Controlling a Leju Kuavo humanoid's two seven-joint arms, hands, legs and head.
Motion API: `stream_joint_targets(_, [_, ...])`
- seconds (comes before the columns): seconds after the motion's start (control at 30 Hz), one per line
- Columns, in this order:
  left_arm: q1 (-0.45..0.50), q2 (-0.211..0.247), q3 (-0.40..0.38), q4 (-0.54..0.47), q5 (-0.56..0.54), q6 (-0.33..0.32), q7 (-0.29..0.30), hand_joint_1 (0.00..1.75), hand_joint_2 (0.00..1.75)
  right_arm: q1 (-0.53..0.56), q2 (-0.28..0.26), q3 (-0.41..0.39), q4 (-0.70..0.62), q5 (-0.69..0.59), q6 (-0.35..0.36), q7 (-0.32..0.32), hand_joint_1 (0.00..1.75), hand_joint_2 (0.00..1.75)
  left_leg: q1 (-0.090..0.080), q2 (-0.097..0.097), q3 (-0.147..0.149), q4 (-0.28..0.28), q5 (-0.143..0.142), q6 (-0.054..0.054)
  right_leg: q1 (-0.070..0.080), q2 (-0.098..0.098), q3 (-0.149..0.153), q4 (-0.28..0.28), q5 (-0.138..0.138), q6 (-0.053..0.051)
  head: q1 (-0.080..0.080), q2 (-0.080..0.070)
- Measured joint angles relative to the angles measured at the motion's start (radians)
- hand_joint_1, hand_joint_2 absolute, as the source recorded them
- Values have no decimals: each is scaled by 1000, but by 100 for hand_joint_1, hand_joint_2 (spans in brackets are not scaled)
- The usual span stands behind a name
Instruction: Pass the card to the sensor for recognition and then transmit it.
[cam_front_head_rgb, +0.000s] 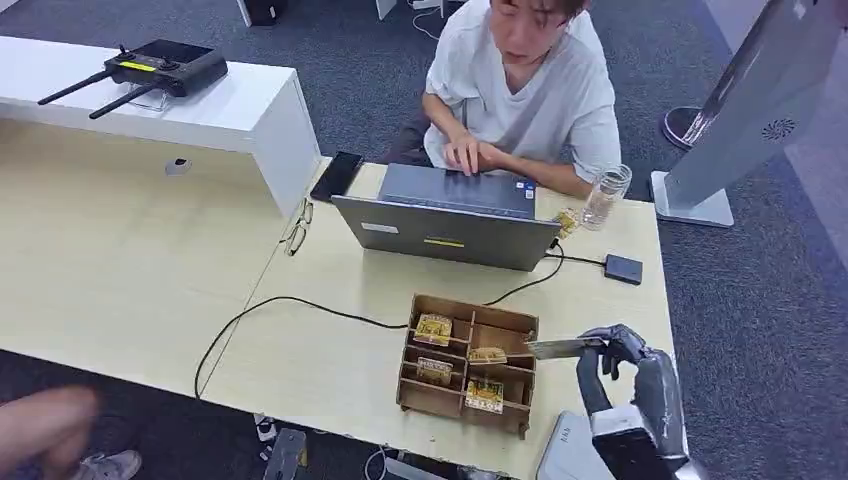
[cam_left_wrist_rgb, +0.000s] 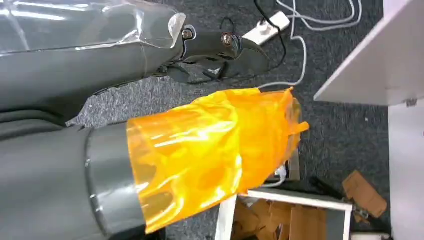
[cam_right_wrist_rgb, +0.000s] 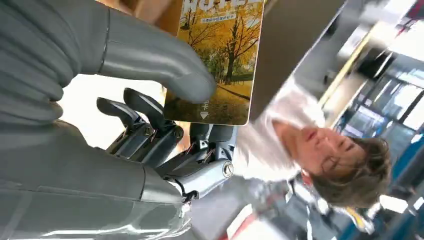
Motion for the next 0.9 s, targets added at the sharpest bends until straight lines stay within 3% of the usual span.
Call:
stream_joint_targets(0.27, [8,1,26,0,32,18,-14,0,0,79,-62,-2,-51,-189,71,-25,175,175,0,0,0,0,0,0,0,0,0,0,0,0,0,0])
stream_joint_targets(0.9, [5,0,37,0,41,21,-9,0,0,124,-168,52,-29,-209,75,135,175,175,0,0,0,0,0,0,0,0,0,0,0,0,0,0])
